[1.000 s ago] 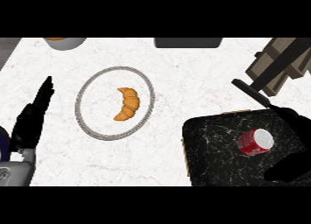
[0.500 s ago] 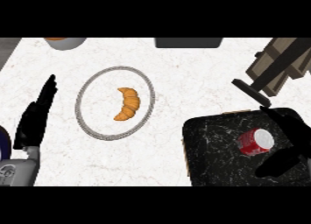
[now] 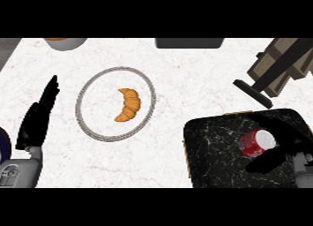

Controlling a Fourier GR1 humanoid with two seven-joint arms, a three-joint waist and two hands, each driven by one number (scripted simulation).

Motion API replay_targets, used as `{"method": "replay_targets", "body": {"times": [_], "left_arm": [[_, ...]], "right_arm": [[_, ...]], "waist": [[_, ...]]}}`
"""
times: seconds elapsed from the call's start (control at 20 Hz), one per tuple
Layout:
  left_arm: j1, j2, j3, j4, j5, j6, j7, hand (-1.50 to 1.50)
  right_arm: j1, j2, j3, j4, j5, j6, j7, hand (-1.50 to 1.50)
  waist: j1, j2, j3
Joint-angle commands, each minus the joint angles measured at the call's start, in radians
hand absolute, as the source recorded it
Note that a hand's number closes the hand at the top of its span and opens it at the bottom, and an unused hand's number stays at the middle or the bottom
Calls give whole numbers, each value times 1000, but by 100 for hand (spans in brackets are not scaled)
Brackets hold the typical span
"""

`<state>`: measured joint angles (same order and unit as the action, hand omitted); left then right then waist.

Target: Pick the can from the tray and place it in the tiered basket

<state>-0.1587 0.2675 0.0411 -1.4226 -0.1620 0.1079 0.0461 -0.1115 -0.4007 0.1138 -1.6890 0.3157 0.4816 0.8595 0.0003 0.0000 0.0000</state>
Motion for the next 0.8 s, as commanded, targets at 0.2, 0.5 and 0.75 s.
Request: {"method": "replay_targets", "body": {"times": [0.2, 0.5, 0.75], "left_arm": [[-21, 1, 6, 2, -14, -11, 5, 0], [64, -31, -4, -100, -33, -11, 20, 0], [8, -16, 23, -81, -17, -26, 61, 0]], "right_arm": [[-28, -34, 147, 66, 136, 74, -155, 150], [-57, 65, -4, 12, 38, 85, -39, 150], [-181, 167, -18, -15, 57, 4, 146, 150]], "waist": [[3, 1, 0], [2, -1, 0], [12, 0, -1]]}}
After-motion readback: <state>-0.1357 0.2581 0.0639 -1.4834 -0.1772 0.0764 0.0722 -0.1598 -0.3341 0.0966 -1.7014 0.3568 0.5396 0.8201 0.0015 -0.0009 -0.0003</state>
